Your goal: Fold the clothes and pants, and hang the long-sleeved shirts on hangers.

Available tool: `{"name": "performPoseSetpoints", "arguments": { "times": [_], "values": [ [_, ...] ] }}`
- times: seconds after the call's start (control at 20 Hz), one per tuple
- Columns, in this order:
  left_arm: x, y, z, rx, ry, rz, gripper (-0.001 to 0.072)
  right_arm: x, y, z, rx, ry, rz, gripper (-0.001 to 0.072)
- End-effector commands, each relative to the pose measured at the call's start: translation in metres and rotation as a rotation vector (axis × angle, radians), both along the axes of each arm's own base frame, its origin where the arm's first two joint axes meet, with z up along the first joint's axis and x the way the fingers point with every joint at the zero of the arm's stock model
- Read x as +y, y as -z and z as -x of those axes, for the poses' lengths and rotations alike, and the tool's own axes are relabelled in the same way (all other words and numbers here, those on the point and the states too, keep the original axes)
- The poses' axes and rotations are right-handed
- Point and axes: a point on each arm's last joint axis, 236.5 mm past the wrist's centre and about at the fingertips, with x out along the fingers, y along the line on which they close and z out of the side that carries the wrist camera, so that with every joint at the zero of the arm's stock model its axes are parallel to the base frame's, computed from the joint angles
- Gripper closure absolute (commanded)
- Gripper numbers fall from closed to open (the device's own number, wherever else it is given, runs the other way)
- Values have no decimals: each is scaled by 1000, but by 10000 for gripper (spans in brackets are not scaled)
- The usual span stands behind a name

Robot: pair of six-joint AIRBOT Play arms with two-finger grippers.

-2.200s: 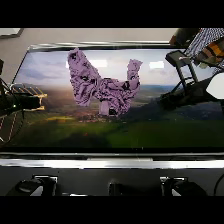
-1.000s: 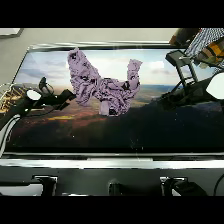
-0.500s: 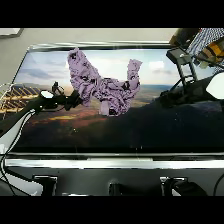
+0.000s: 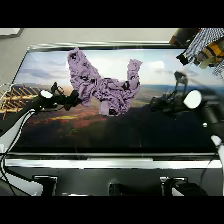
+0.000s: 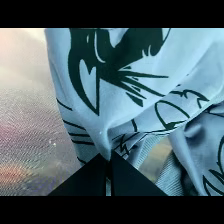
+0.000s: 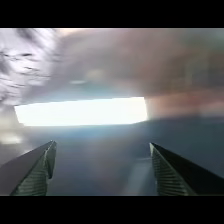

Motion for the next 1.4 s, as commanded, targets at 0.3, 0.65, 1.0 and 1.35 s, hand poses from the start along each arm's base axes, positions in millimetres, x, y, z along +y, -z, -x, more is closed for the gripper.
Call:
{"name": "performPoseSetpoints", "arguments": {
  "times": [0.3, 0.65, 1.0, 1.35],
  "values": [
    [3, 0, 1, 6, -1, 4, 681, 84, 106, -65, -1, 94, -497, 50],
    [3, 1, 2, 7, 10, -5, 681, 89, 110, -90, -37, 200, -625, 69],
    [3, -2, 2, -25, 51, -29, 683, 122, 99, -105, -88, 87, -603, 673],
    [33, -135, -19, -281, 279, -279, 686, 34, -74, -128, -418, 20, -421, 674]
  ]
}}
